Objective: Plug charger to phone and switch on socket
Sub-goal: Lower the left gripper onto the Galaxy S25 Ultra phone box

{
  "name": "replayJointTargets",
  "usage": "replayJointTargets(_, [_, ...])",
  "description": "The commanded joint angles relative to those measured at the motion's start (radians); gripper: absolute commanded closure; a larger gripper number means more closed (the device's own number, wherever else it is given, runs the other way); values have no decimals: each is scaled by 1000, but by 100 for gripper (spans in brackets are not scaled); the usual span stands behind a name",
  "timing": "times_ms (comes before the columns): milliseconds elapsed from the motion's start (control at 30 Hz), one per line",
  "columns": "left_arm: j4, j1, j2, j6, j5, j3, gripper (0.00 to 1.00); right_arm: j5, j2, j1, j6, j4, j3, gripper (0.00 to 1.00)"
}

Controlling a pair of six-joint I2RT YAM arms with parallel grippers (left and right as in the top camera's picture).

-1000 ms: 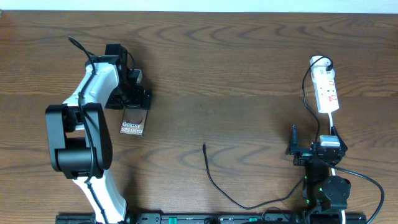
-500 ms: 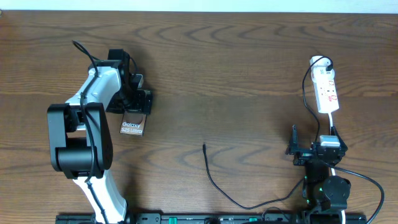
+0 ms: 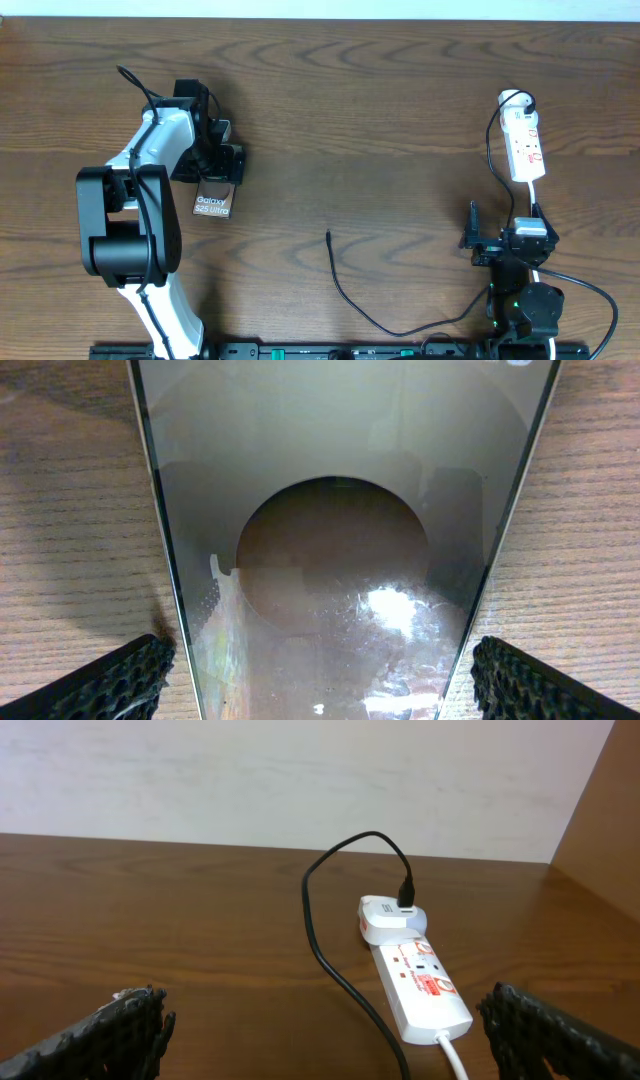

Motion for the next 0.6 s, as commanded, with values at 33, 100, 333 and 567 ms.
replayJointTargets(33, [-2, -2, 3, 10, -14, -7, 2, 8, -6, 7, -13, -4, -2, 1])
replayJointTargets(100, [-3, -3, 3, 10, -17, -7, 2, 8, -6, 7, -13, -4, -2, 1])
replayJointTargets(333, [14, -3, 3, 10, -35, -34, 2, 8, -6, 7, -13, -4, -2, 1])
replayJointTargets(567, [35, -5, -11, 9, -35, -59, 2, 8, -6, 7, -13, -4, -2, 1])
